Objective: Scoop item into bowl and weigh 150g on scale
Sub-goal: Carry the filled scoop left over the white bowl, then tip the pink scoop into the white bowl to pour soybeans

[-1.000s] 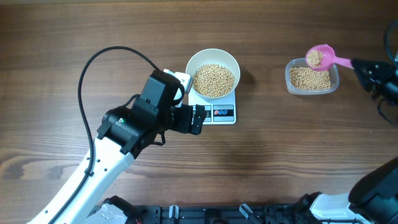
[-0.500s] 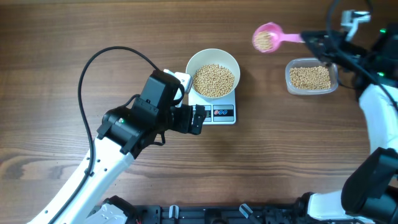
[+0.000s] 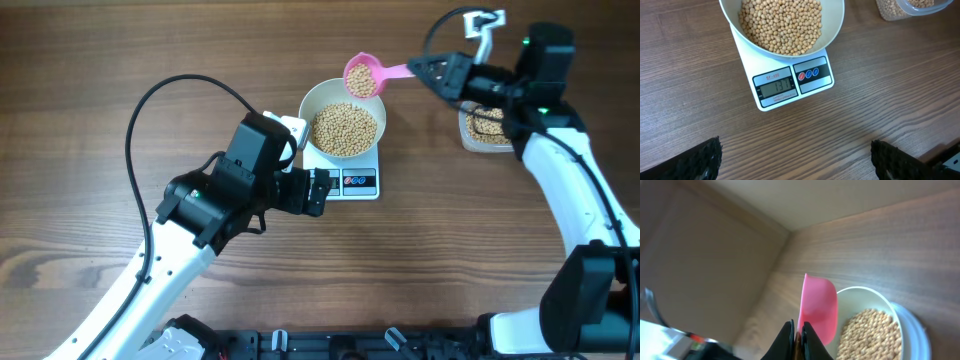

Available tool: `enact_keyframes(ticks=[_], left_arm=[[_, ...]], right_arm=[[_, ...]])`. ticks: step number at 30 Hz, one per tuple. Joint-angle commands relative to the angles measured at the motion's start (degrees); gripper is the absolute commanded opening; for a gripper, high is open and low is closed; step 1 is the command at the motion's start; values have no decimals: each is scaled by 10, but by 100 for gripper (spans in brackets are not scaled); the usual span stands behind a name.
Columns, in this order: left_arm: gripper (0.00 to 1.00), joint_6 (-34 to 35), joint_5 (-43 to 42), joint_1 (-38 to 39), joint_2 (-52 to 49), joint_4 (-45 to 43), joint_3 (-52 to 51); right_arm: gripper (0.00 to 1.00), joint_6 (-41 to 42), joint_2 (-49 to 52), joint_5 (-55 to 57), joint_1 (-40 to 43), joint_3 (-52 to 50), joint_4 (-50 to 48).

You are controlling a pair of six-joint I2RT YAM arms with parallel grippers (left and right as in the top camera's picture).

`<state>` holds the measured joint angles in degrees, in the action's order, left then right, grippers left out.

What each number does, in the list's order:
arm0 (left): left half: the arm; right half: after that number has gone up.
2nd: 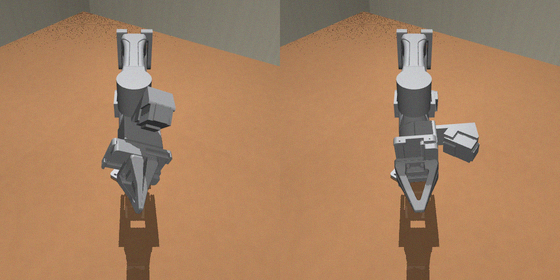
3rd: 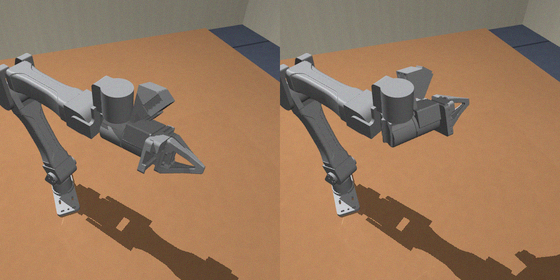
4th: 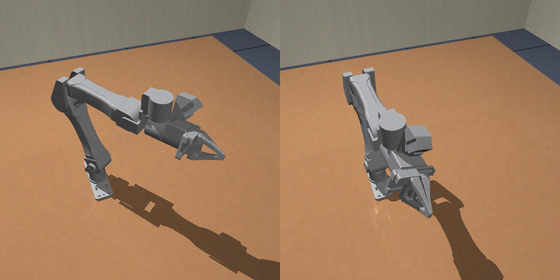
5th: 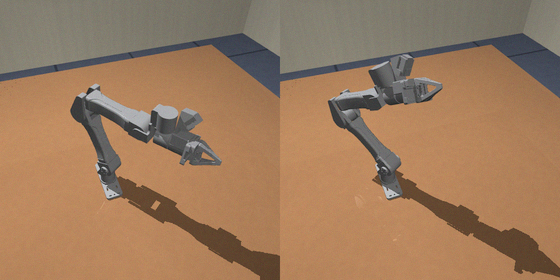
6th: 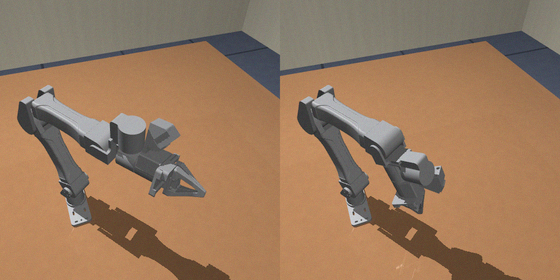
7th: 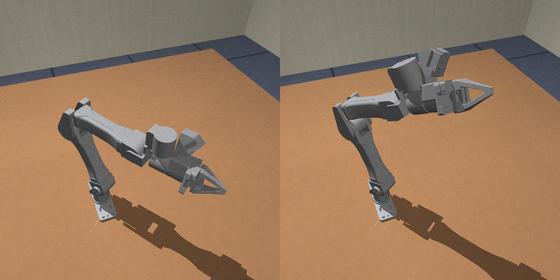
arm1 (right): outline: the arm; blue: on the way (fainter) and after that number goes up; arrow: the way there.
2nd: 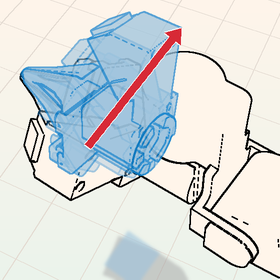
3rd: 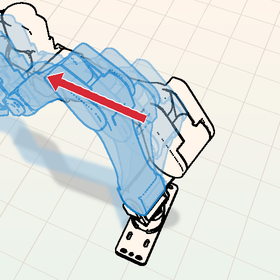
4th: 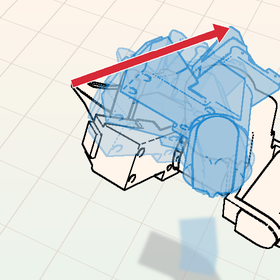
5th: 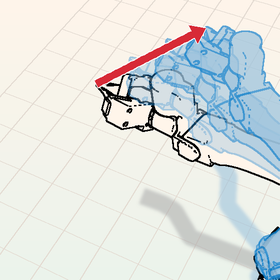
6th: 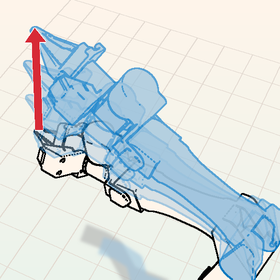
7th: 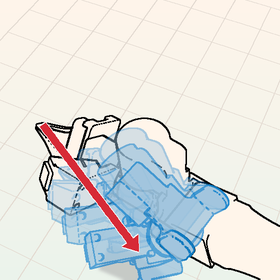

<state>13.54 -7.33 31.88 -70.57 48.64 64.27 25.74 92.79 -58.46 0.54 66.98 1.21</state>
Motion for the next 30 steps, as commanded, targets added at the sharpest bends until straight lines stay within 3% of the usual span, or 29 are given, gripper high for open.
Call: enact_keyframes(ticks=[1, 7, 20, 30], left_arm=[[100, -12, 5, 3, 0, 0, -2], [100, -12, 5, 3, 0, 0, -2], [100, -12, 5, 3, 0, 0, -2], [100, -12, 5, 3, 0, 0, -2]], right_arm=[[4, -150, 7, 71, -29, 1, 11], [4, -281, 7, 170, -75, 1, 67], [4, -342, 6, 223, -136, 2, 68], [4, -481, 6, 346, -186, 2, 97]])
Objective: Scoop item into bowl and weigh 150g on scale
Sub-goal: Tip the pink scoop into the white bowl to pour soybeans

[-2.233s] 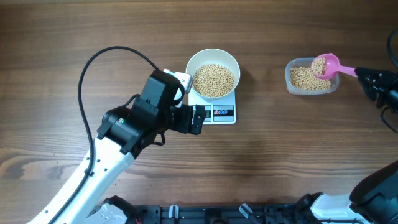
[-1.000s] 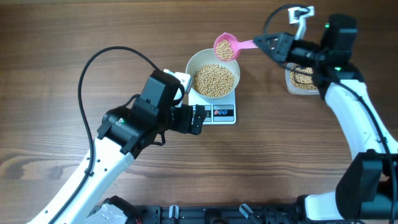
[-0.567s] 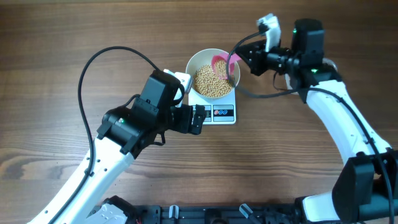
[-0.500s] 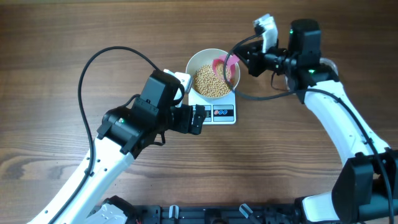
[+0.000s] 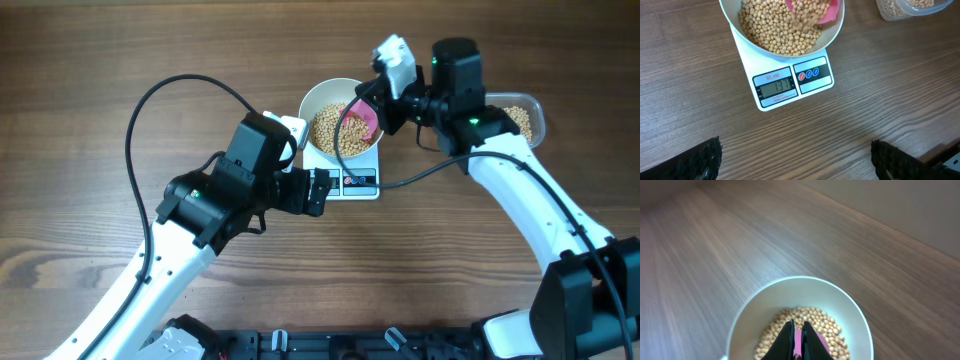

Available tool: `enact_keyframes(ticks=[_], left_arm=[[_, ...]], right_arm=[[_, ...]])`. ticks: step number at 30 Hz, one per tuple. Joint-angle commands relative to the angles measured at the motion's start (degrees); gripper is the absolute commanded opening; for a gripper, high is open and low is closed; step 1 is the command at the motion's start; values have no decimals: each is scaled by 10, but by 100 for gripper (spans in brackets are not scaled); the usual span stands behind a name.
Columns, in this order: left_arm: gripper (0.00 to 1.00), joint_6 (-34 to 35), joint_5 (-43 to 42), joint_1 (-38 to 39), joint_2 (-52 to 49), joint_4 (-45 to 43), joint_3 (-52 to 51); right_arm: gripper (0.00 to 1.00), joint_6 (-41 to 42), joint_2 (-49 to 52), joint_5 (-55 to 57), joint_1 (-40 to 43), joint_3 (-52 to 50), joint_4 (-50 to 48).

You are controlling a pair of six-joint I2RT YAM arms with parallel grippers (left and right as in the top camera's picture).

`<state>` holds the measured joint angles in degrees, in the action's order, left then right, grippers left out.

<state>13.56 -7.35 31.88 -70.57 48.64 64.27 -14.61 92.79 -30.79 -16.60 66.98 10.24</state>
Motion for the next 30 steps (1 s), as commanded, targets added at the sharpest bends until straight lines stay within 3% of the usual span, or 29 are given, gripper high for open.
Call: enact_keyframes(ticks=[1, 8, 26, 30], left_arm=[[100, -12, 5, 3, 0, 0, -2], [100, -12, 5, 3, 0, 0, -2], [100, -12, 5, 3, 0, 0, -2], [100, -12, 5, 3, 0, 0, -2]], right_arm=[[4, -89, 6, 83, -18, 2, 8], [4, -151, 6, 105, -30, 2, 8], [4, -153, -9, 105, -33, 6, -29], [4, -190, -9, 114, -49, 6, -28]])
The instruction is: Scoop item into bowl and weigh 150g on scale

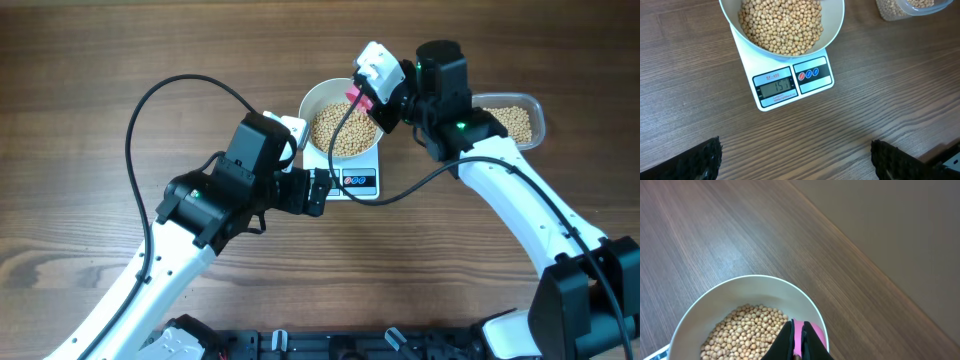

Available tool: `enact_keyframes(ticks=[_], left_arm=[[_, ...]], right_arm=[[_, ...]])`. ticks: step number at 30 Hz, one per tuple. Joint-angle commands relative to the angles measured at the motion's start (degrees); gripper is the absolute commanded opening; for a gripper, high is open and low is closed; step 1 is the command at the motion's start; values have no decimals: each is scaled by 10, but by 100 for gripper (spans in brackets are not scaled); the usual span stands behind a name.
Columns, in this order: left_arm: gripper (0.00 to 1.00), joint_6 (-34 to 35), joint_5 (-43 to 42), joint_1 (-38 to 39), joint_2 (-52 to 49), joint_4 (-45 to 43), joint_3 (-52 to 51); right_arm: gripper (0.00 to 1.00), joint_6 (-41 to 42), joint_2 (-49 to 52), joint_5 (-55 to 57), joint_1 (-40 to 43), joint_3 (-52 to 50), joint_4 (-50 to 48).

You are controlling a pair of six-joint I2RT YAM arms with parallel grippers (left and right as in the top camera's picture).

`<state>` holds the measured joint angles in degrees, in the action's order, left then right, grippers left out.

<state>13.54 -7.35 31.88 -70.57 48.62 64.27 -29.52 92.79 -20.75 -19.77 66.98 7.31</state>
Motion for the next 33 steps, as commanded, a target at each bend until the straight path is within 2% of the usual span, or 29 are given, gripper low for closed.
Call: enact_keyframes(ticks=[1, 4, 9, 17, 21, 23, 27, 33], left_arm=[[100, -12, 5, 3, 0, 0, -2], [100, -12, 5, 3, 0, 0, -2], [100, -12, 5, 3, 0, 0, -2], [100, -12, 5, 3, 0, 0, -2], [100, -12, 5, 3, 0, 0, -2], [100, -12, 5, 3, 0, 0, -2], [100, -12, 5, 3, 0, 0, -2], [100, -12, 5, 3, 0, 0, -2]], right_arm=[[4, -53, -9, 27, -24, 6, 1], [4, -65, -9, 69, -39, 6, 0], [4, -47, -14, 73, -42, 6, 0], [4, 118, -24, 65, -42, 6, 0], [4, 148, -33, 37, -40, 6, -6], [4, 138, -40, 31, -40, 6, -8], [4, 23, -56, 43, -40, 6, 0], [4, -55, -68, 63, -40, 6, 0]])
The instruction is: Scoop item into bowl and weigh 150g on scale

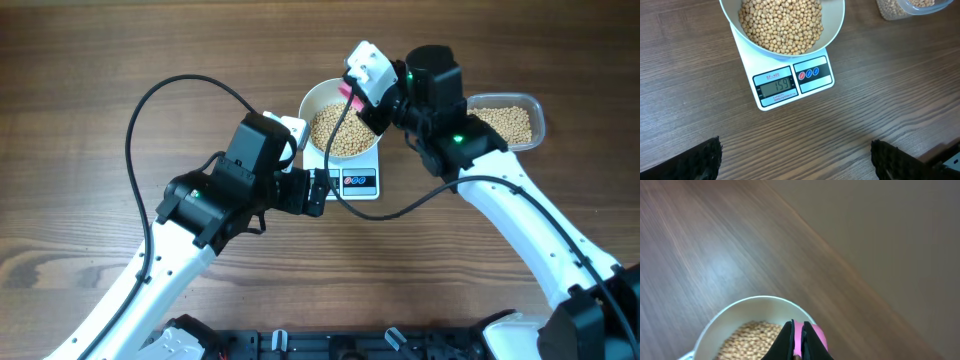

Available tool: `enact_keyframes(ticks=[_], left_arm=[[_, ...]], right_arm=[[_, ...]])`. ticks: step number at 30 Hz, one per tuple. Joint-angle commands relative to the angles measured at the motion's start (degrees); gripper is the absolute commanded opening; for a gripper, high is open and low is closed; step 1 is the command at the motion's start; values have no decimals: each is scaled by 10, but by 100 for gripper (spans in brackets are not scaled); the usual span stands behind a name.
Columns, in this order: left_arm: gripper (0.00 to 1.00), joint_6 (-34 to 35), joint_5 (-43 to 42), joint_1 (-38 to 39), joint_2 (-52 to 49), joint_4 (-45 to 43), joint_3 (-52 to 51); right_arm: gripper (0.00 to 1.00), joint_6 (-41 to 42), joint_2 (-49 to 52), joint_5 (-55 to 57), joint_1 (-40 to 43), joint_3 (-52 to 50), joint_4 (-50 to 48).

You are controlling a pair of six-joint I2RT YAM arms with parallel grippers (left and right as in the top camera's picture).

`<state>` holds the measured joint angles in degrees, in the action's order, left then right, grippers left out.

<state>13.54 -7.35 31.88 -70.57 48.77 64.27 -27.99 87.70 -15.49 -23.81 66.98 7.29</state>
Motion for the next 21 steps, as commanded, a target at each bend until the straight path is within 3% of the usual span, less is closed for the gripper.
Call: enact_keyframes(ticks=[1, 18, 21], left_arm=[[100, -12, 5, 3, 0, -2, -2], [100, -12, 5, 3, 0, -2, -2], [100, -12, 5, 3, 0, -2, -2]], right_arm=[[4, -72, -18, 12, 0, 6, -1], [4, -73, -31, 11, 0, 6, -4], [4, -25, -31, 11, 0, 6, -4]])
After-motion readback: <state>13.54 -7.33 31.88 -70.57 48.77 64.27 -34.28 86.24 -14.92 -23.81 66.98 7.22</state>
